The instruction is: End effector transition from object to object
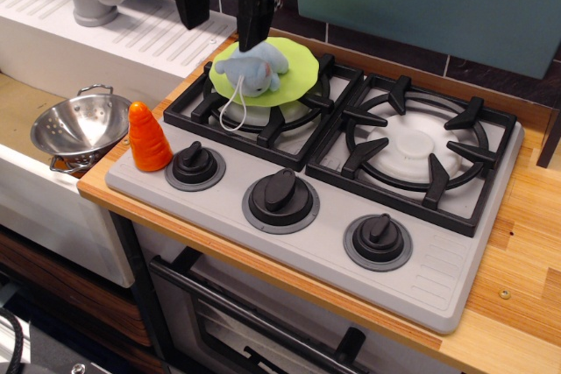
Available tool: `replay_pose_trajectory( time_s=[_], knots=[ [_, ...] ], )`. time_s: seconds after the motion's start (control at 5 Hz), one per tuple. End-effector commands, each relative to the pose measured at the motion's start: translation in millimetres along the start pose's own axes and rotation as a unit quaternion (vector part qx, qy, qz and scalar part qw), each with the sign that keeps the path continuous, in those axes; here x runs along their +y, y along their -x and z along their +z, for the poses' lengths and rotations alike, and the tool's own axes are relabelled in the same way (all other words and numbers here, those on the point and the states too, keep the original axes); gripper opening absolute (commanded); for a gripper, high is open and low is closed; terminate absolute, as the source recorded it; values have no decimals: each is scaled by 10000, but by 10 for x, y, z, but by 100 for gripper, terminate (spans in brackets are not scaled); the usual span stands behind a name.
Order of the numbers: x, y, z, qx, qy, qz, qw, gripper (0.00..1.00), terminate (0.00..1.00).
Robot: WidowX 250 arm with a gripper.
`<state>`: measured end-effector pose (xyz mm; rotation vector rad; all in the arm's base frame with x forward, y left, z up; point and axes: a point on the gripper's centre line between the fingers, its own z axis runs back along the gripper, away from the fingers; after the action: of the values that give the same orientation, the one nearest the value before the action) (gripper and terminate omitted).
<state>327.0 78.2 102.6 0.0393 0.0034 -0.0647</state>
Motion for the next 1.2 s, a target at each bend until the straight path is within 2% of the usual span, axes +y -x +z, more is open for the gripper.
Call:
replay_pose_trajectory(
  time_s=[0.0, 0.4, 1.0],
  knots=[
    [191, 140, 189, -459, -221, -86, 9987, 100, 0],
    [347, 343, 82, -580, -323, -237, 9975, 100, 0],
    [193, 491, -168, -711, -404, 221, 9964, 100, 0]
  ],
)
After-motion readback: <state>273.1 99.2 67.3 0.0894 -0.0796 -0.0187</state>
